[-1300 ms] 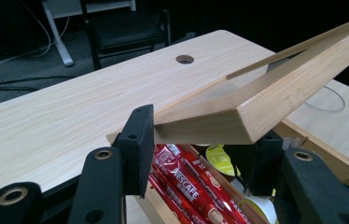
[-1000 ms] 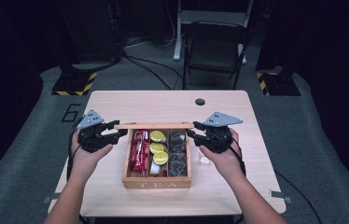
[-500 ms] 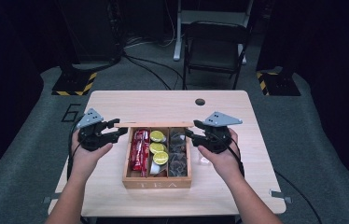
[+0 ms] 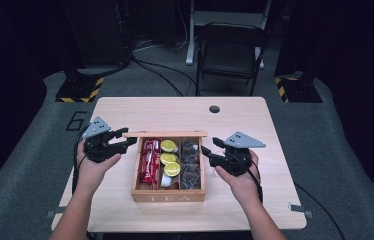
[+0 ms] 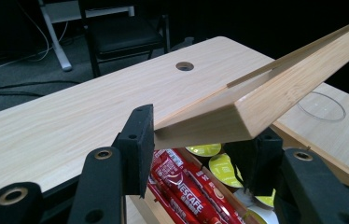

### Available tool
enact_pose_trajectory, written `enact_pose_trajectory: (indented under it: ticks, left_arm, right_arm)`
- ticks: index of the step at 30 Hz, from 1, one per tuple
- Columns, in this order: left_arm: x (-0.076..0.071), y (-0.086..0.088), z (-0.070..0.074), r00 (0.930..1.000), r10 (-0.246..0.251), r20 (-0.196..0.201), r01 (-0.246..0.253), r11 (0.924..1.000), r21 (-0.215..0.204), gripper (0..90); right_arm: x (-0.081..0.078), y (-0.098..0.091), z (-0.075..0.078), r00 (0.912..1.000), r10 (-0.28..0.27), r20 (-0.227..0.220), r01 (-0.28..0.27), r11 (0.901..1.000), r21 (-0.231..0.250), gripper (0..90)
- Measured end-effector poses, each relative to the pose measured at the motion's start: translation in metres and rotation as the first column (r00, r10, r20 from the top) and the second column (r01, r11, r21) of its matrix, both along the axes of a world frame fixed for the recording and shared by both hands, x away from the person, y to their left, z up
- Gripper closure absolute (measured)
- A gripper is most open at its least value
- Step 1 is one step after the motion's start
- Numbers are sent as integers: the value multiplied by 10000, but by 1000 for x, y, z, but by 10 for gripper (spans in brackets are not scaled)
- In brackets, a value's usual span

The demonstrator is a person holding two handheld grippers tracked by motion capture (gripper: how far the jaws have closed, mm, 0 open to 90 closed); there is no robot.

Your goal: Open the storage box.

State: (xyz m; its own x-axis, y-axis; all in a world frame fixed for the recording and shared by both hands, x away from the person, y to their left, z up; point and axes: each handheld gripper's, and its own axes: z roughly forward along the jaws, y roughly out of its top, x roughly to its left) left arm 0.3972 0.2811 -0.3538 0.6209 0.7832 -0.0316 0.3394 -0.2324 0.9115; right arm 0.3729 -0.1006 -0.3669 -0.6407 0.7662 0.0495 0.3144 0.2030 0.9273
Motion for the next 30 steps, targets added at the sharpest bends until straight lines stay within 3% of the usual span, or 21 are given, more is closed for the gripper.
enact_pose_trajectory:
  ticks: [3, 8, 16, 20, 30]
  left_arm:
    - [0, 0, 0, 10000, -12, -14, 12, 10000, 23, 523]
    - [-1, 0, -1, 10000, 15, -20, -15, 10000, 20, 523]
    - [-2, 0, -1, 10000, 12, -88, -11, 10000, 50, 523]
    - [-1, -1, -1, 10000, 43, -66, -43, 10000, 1, 523]
    - [-3, 0, -2, 10000, -5, -30, 5, 10000, 77, 522]
  right_arm:
    - [0, -1, -8, 9997, 130, -217, -128, 9999, 53, 479]
    - [-4, 3, -27, 9991, 318, -264, -328, 9987, -400, 469]
    - [-2, 8, -49, 9961, 596, -643, -639, 9957, -669, 468]
    - [-2, 10, -57, 9931, 678, -959, -754, 9941, -775, 464]
    - [-2, 16, -69, 9909, 802, -1079, -906, 9913, -955, 453]
